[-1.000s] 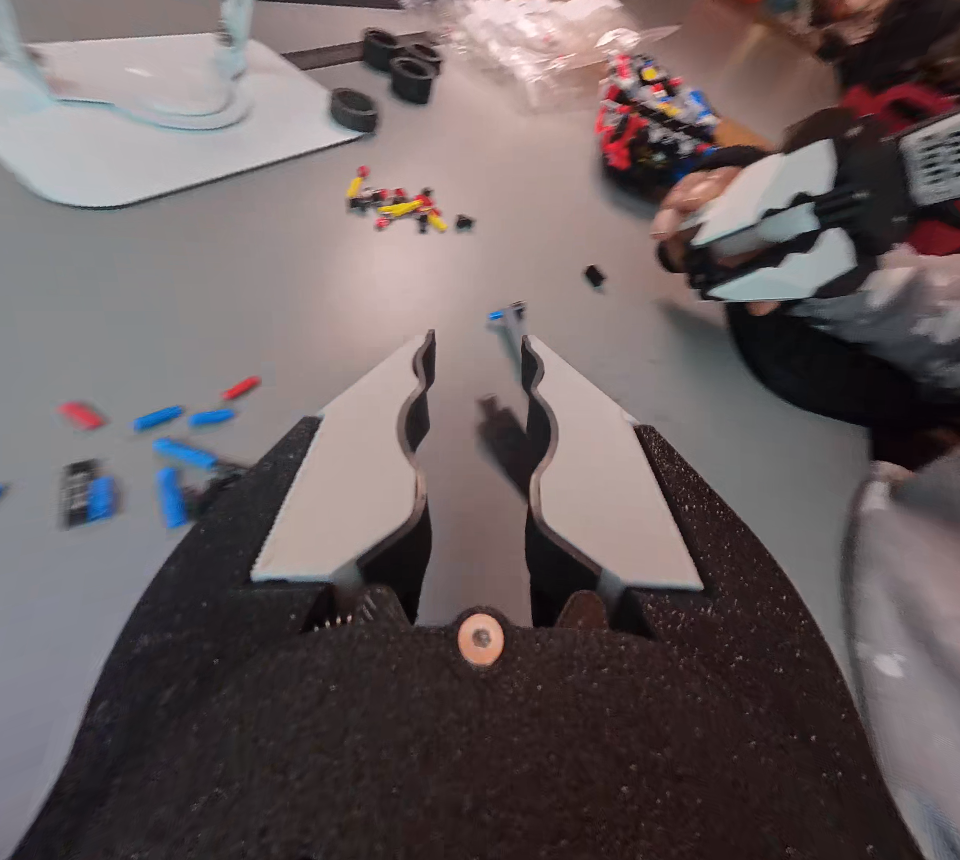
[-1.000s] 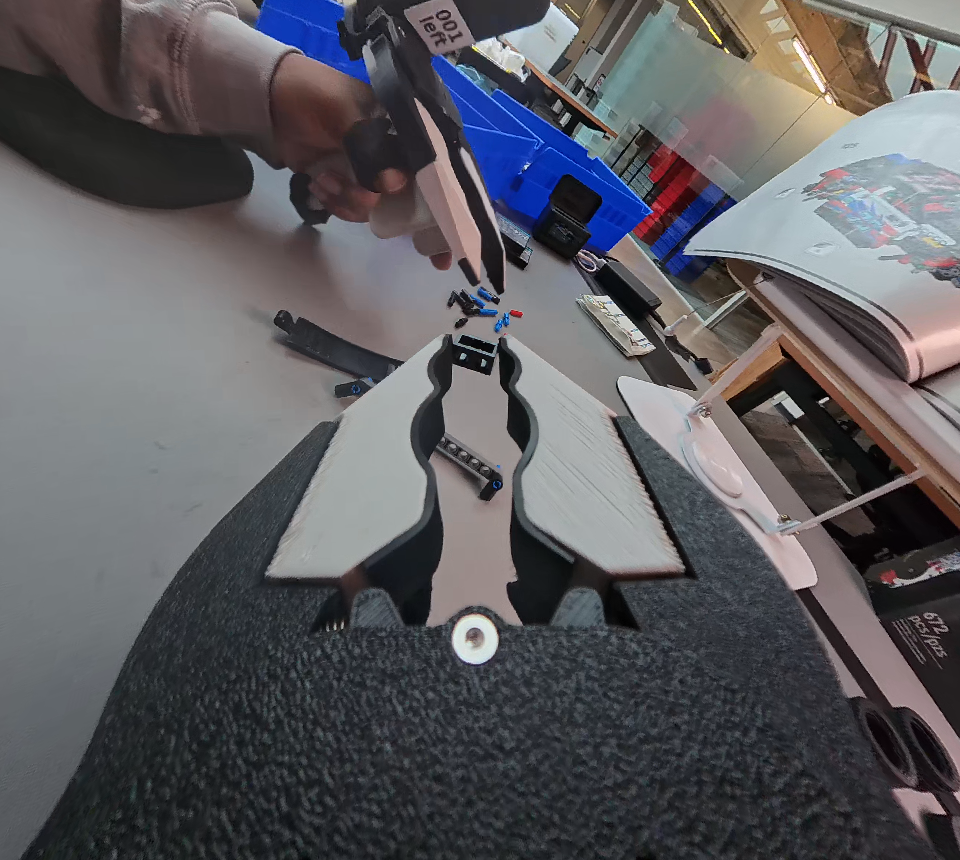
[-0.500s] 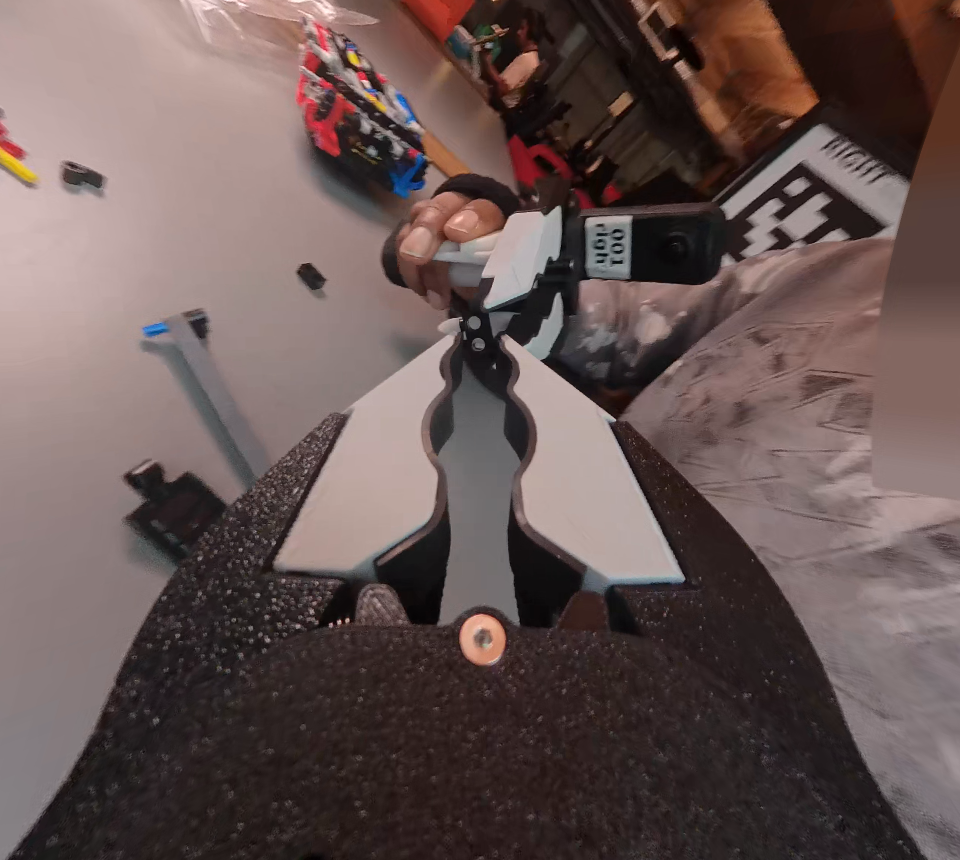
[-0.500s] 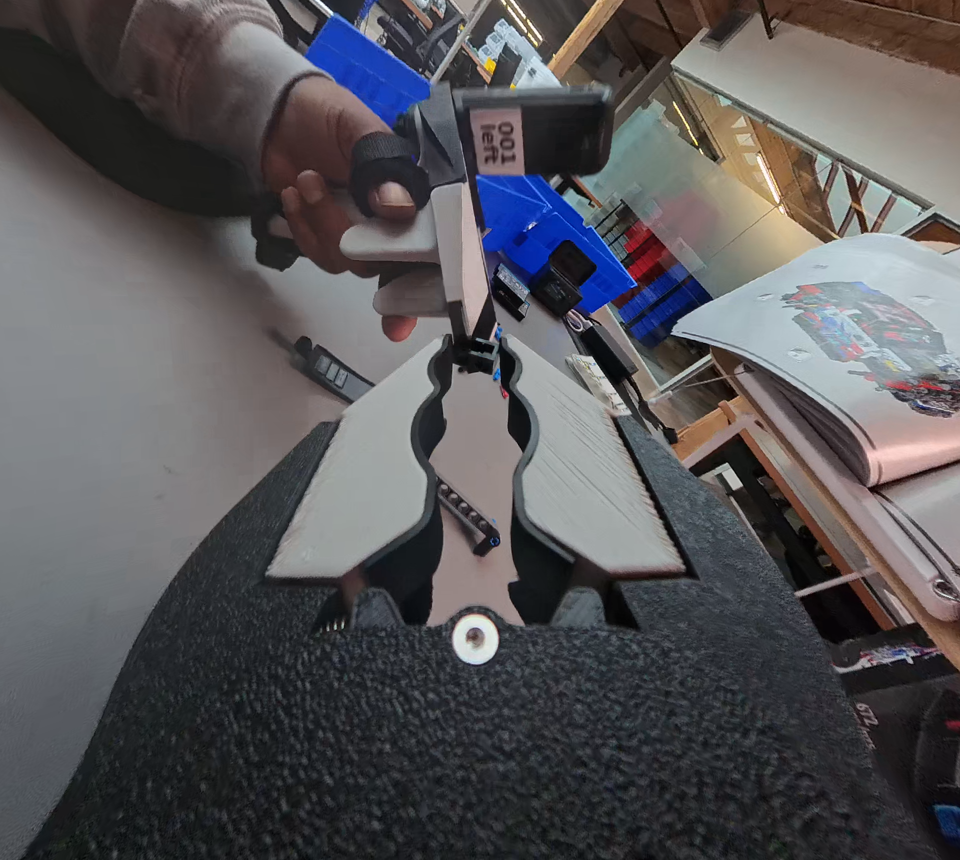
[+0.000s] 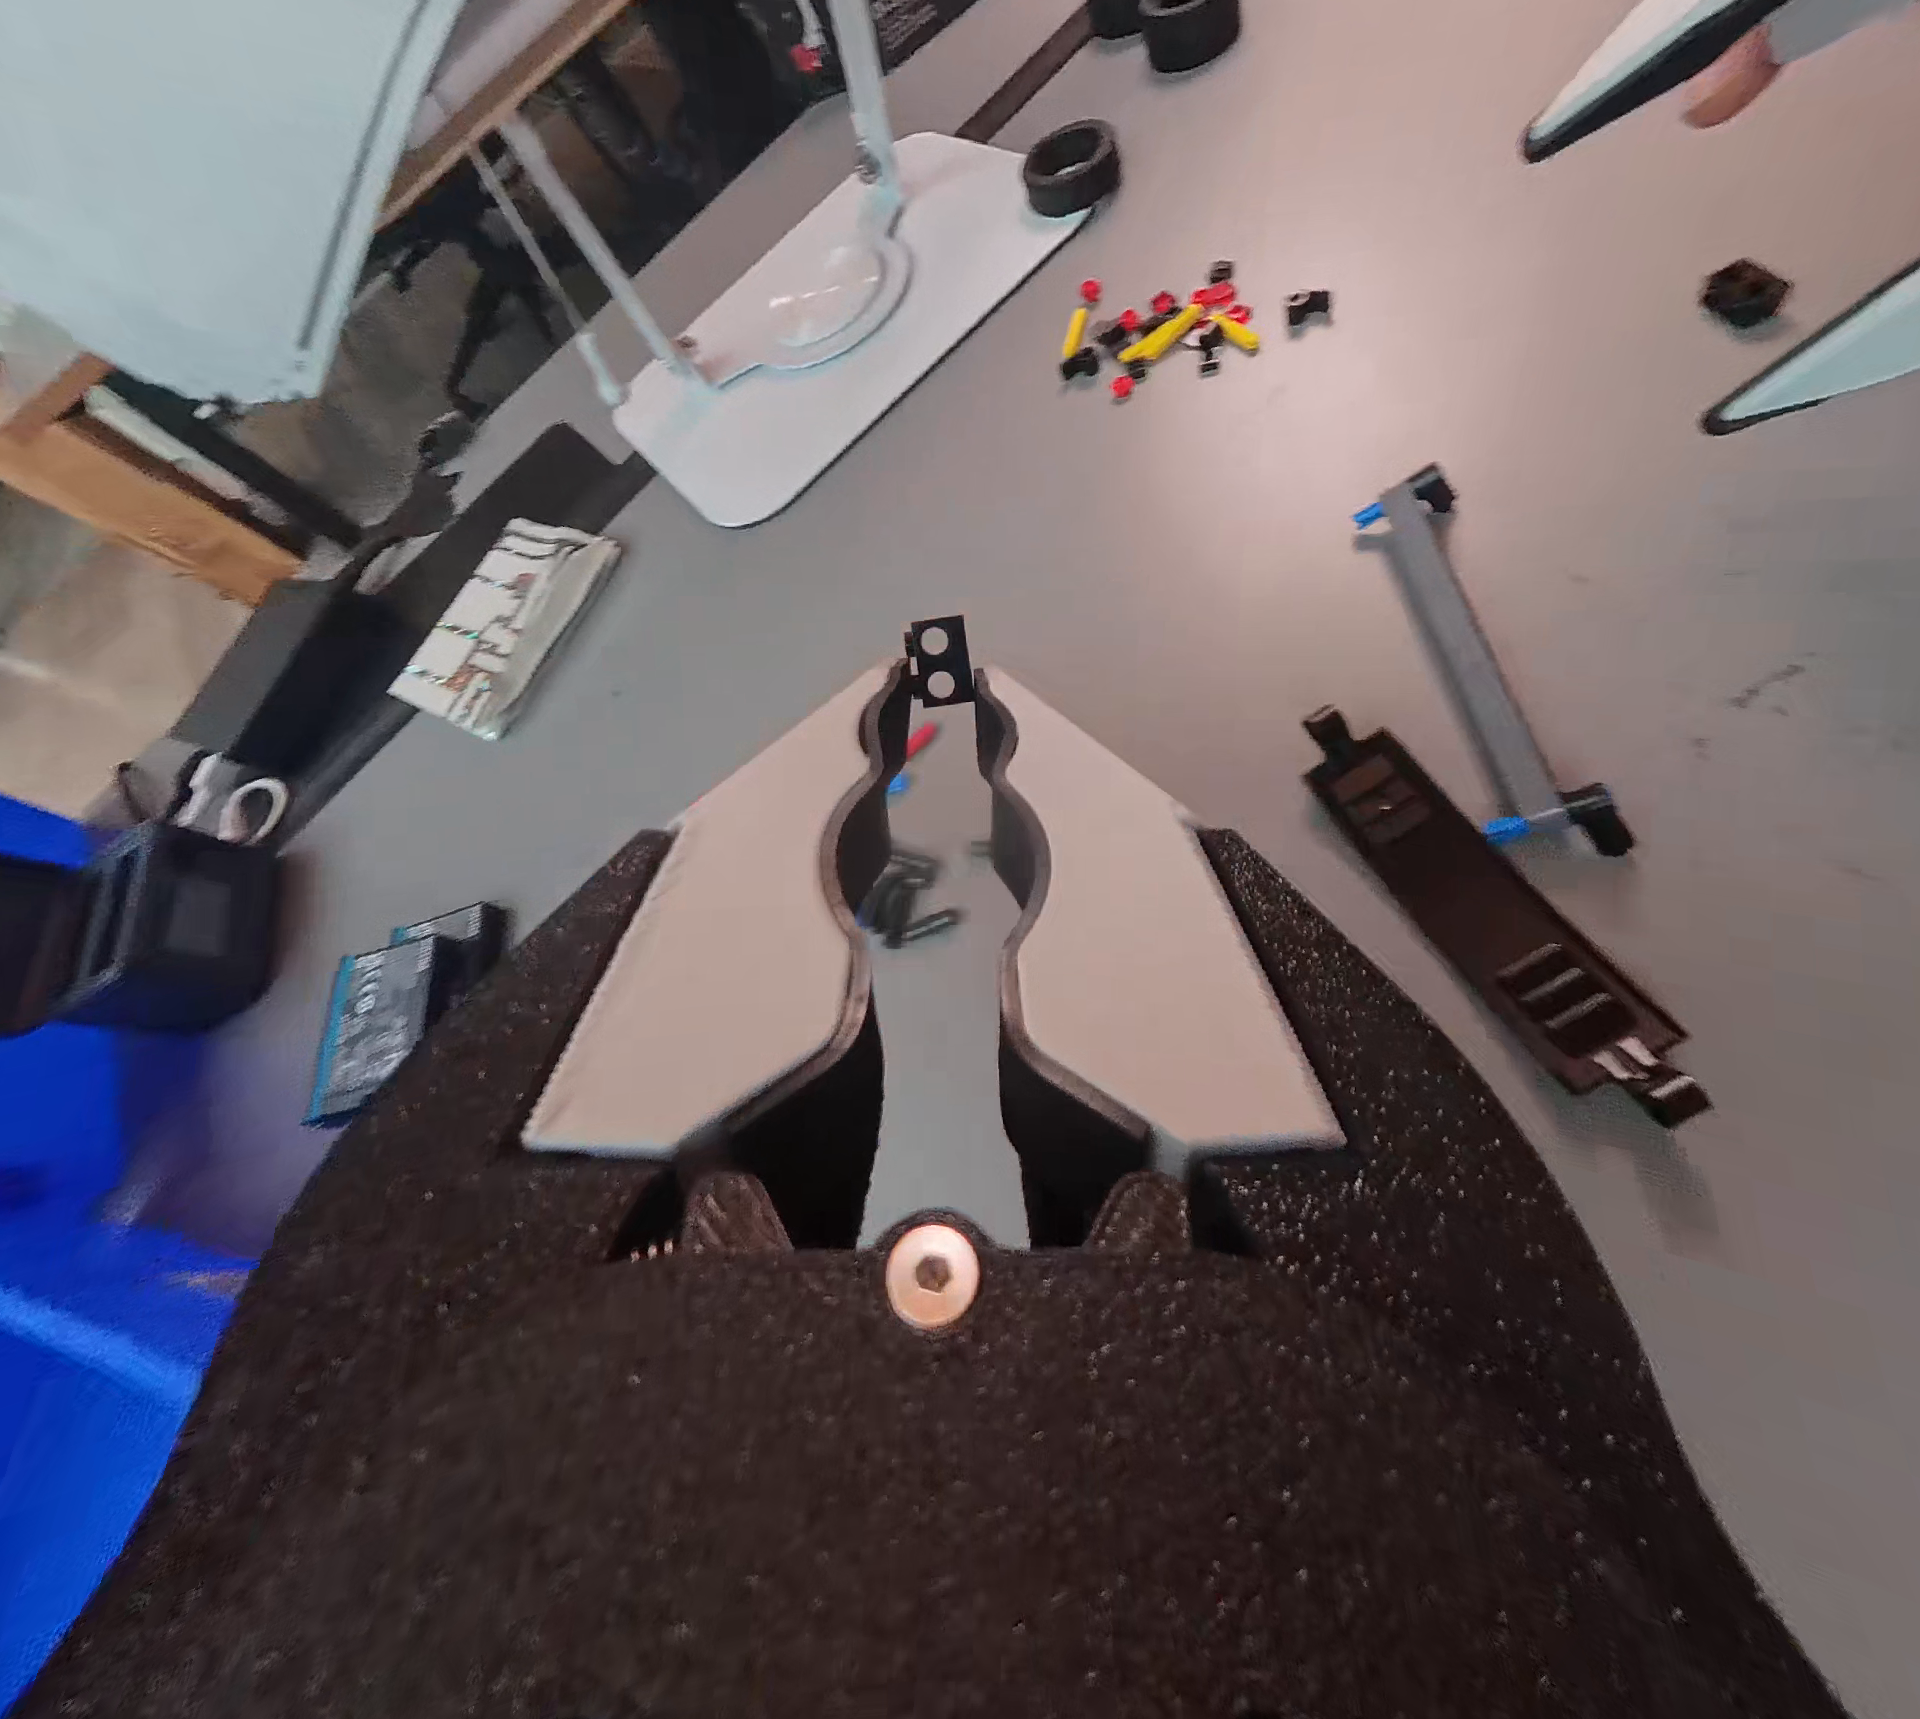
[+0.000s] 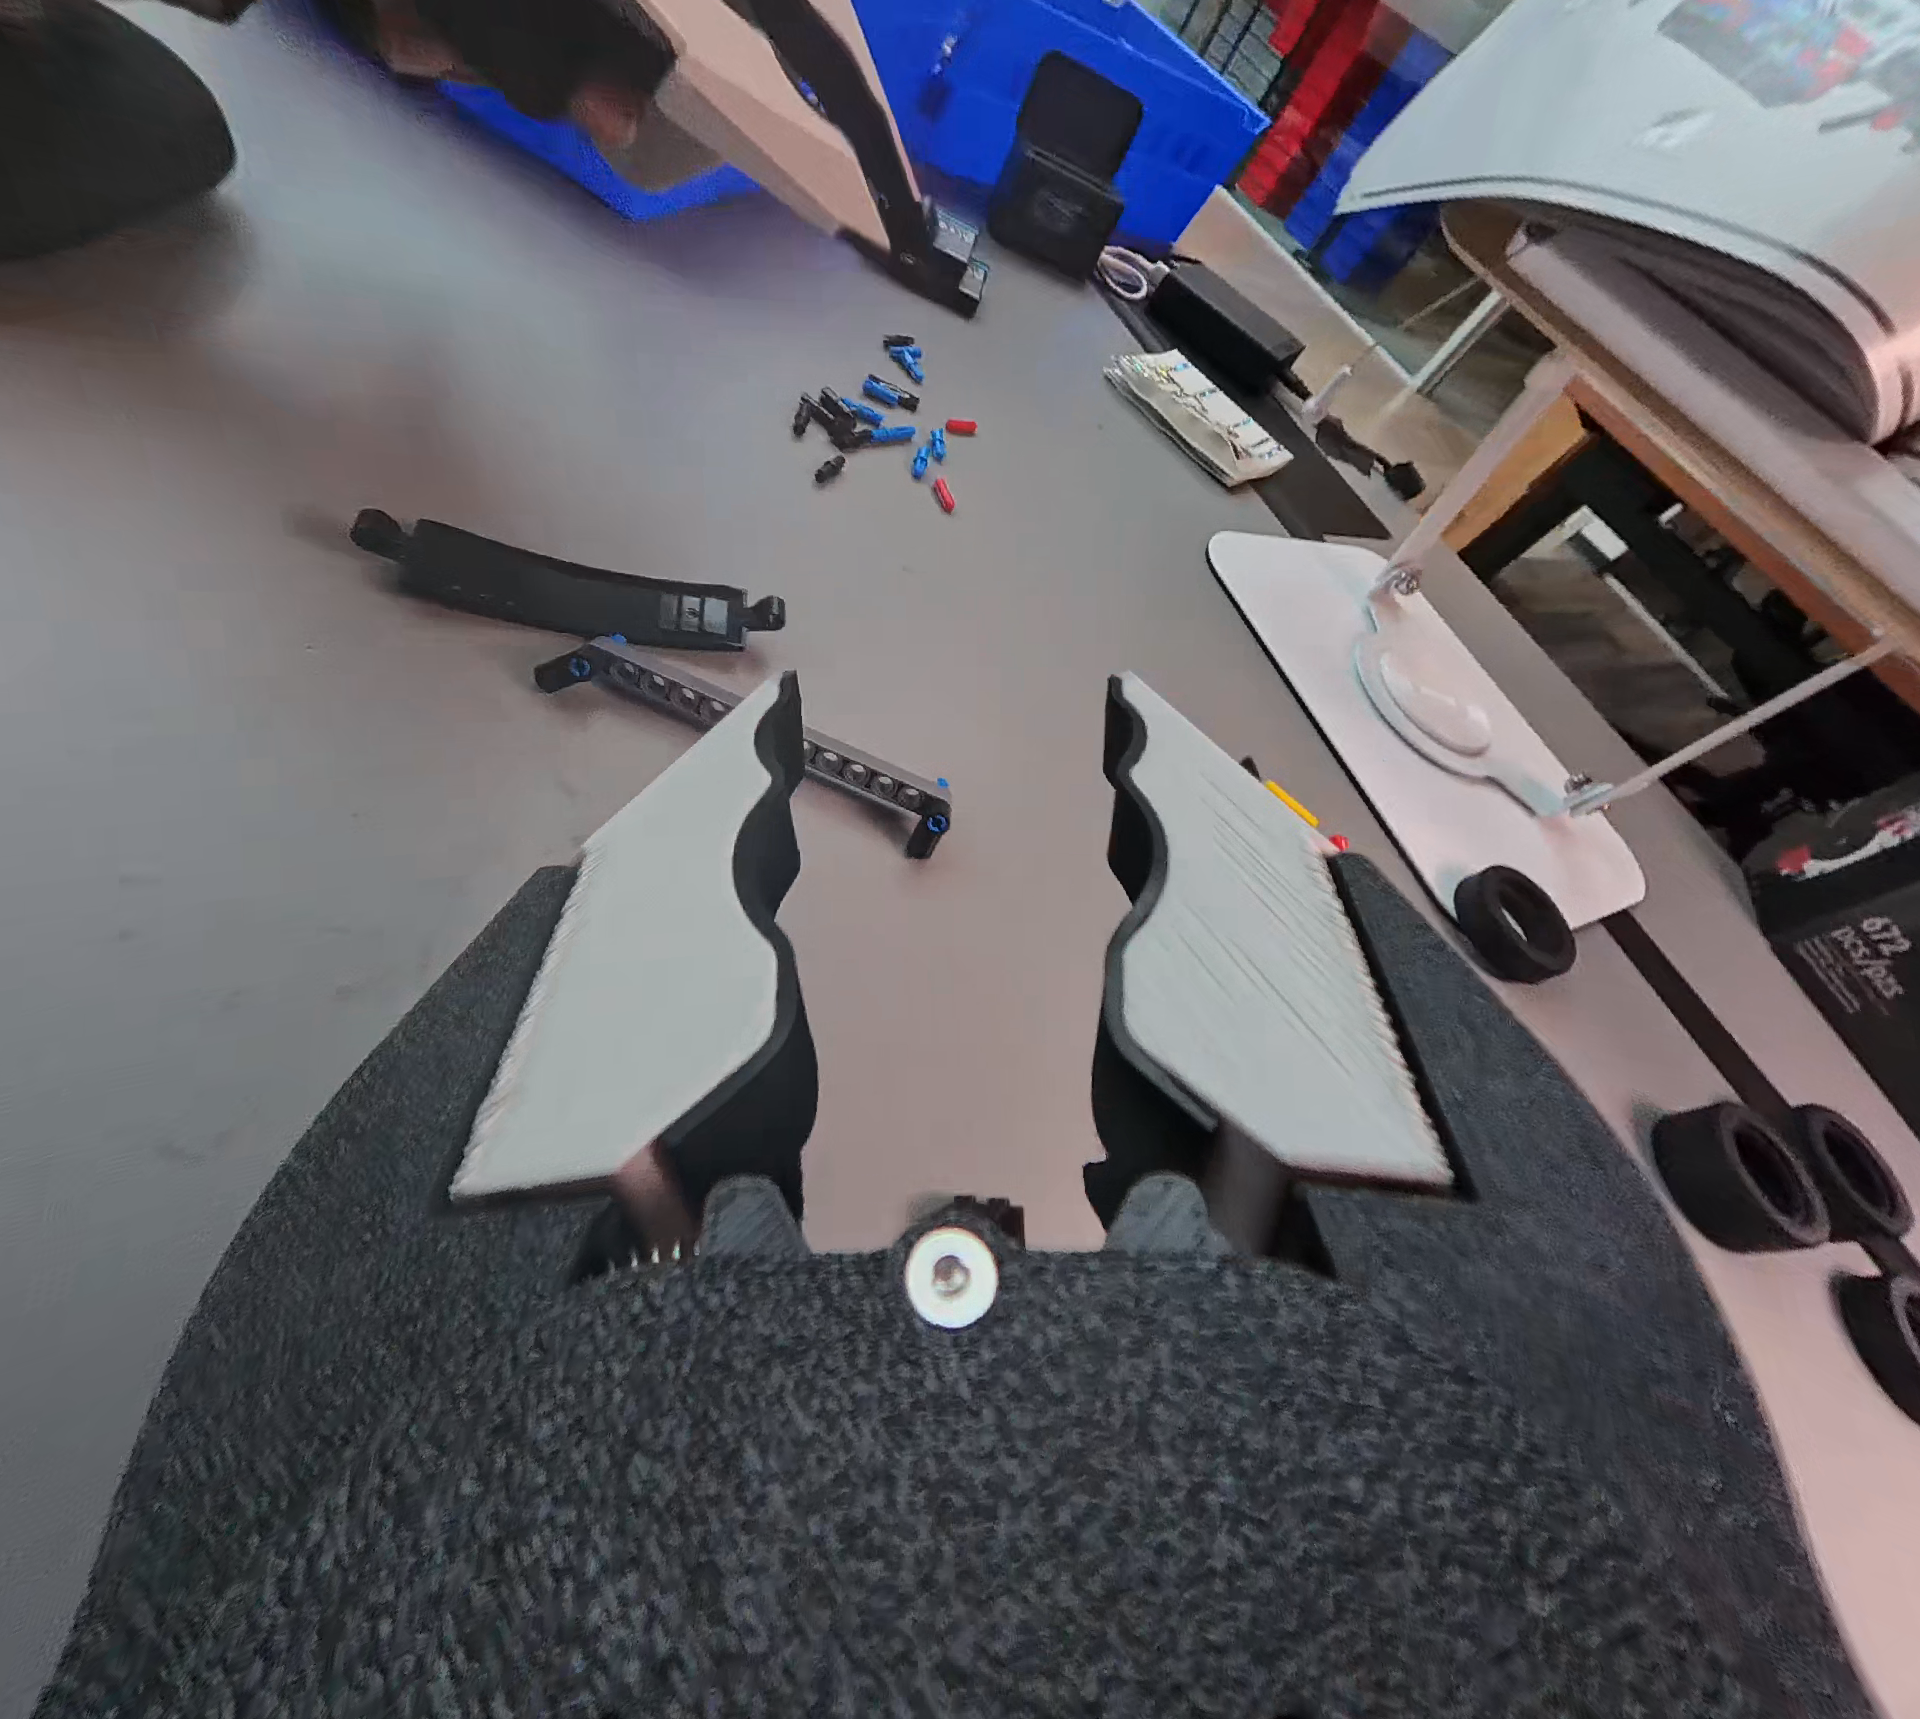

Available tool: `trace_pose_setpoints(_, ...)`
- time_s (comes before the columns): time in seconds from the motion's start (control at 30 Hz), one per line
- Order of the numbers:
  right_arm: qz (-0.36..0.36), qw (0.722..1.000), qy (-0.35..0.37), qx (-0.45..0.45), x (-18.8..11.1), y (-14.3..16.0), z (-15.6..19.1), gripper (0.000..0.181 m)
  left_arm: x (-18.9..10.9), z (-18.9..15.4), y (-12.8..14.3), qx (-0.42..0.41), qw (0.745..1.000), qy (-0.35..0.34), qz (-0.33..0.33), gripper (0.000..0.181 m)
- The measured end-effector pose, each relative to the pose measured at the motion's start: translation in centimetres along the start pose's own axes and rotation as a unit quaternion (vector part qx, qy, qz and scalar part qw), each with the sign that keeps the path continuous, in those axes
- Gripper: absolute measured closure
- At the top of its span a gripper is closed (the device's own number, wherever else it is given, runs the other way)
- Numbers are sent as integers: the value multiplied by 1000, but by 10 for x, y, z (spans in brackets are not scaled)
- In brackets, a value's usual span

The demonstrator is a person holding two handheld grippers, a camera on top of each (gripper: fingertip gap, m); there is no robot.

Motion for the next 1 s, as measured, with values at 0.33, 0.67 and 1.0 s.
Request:
trace_pose_setpoints(0.33, 17, 996, 29, 87, -25, 5, -26, 123, -28, 127, 23, -71, 967, -230, 80, 171)
trace_pose_setpoints(0.67, 32, 994, 32, 96, -27, 10, -28, 128, -34, 165, 87, -78, 927, -293, 218, 170)
trace_pose_setpoints(1.0, 38, 993, 39, 107, -28, 12, -30, 130, -23, 164, 112, -79, 918, -276, 275, 166)
Point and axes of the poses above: each gripper's, where its closed fingertips meet, x out along the fingers, y out of its underside, z = x × y across the jaws, the point moved 10 cm from there along -x, back along the fingers, and after that the axes turned 15 degrees about -y, right-handed, at the moved point
